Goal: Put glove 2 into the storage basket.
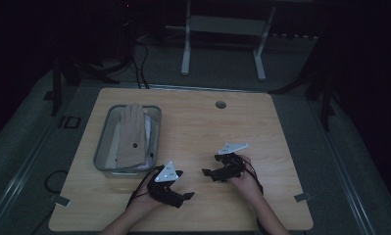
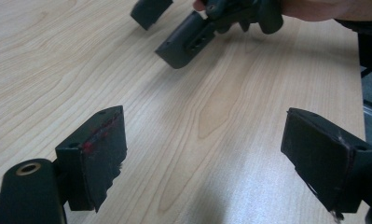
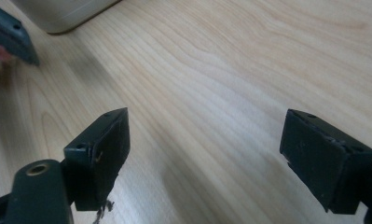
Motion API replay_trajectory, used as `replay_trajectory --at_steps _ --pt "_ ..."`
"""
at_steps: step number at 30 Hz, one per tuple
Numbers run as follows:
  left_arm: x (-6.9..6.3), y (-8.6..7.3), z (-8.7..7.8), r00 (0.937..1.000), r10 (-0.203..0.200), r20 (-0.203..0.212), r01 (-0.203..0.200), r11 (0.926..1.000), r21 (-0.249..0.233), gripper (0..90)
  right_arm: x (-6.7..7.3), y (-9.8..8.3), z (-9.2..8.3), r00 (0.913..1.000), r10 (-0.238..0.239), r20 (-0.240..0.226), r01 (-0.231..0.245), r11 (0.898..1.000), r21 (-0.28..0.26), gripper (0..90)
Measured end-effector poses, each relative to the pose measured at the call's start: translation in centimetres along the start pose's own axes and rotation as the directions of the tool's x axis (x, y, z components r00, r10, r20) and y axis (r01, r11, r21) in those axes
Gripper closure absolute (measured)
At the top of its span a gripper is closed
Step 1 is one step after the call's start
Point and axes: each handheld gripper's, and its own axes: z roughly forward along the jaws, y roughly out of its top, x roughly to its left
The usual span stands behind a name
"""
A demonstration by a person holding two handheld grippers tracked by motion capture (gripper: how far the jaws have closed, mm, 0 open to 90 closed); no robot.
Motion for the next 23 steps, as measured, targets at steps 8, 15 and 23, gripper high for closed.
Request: replay_trajectory --at_steps 8,15,23 --pt "0.0 -0.3 0.3 1.0 -0.009 0.004 0.009 0.9999 0.009 14.6 -0.1 -1.4 -0.5 0.9999 -0.011 -0.002 0.011 1.0 -0.004 15.3" --pt "-0.1 -0.5 0.5 0.9999 -0.009 0.008 0.009 0.9999 0.008 14.6 0.0 -2.2 -0.8 0.9997 -0.022 0.013 0.022 1.0 -0.018 15.3" --pt "-0.1 -0.6 0.6 0.9998 -0.014 0.016 0.014 0.9997 0.021 14.5 0.0 -2.2 -0.8 0.9992 -0.032 0.023 0.033 0.999 -0.014 15.3"
